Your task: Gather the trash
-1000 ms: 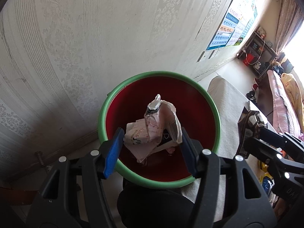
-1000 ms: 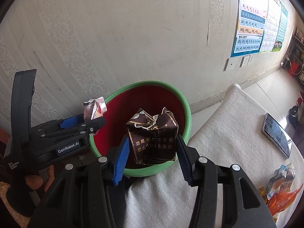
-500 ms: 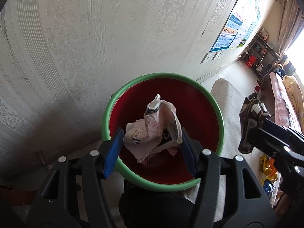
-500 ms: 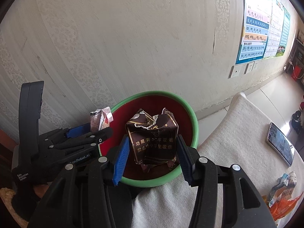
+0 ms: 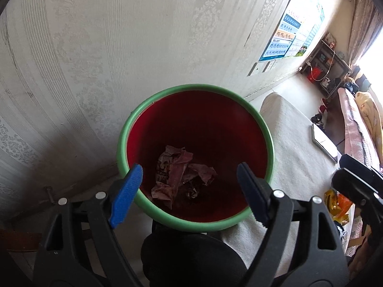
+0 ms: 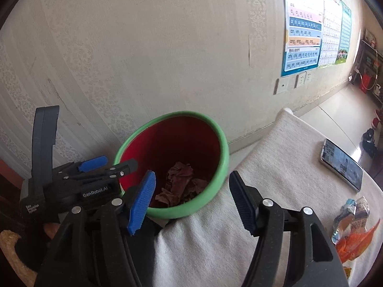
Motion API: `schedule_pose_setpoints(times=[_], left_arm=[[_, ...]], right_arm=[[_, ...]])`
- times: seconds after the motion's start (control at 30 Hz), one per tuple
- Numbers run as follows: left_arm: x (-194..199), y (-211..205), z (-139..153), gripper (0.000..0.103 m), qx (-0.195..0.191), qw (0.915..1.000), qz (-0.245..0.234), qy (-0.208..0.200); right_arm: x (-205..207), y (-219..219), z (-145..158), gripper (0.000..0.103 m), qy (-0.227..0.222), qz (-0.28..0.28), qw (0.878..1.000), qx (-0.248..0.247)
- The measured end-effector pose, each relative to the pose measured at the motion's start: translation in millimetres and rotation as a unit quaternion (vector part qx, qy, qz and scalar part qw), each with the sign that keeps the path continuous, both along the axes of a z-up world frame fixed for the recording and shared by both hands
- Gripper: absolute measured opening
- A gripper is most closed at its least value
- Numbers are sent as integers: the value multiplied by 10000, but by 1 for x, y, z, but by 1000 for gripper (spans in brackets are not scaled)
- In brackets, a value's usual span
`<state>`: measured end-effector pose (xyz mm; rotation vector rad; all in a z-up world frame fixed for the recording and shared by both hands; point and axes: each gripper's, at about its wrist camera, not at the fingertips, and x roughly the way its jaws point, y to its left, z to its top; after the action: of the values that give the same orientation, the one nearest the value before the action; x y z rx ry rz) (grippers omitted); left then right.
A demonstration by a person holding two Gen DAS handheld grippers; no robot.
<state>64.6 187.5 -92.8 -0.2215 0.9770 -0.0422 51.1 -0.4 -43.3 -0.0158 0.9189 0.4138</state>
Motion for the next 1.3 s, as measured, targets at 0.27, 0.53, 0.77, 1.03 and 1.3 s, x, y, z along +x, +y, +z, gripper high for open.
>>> schedule_pose_setpoints(times=[0.27,0.53,0.77,1.03,1.3], left_arm=[[-16,-67,5,78,-14,9958,-914,20],[-50,-150,-11,78,-278,9711,-2303,556],[-94,-203,-48,78,-249,9364,-3179,1464],[-119,-238,-69,52,186,9141,-3689,1675],[-115,-222,-64,40,14,9306,-3324,1531]], right_arm=[[-39,-111,-4,63,58,-1202,9923,-292],[-77,-207,-19,63,390,-2345,9708,-336],[-104,-220,-49,63,750,-2500,9651,-215],[-119,-216,-45,63,648,-2488,9663,-110],[-148,-226,-28,64,469,-2749,9602,-178]])
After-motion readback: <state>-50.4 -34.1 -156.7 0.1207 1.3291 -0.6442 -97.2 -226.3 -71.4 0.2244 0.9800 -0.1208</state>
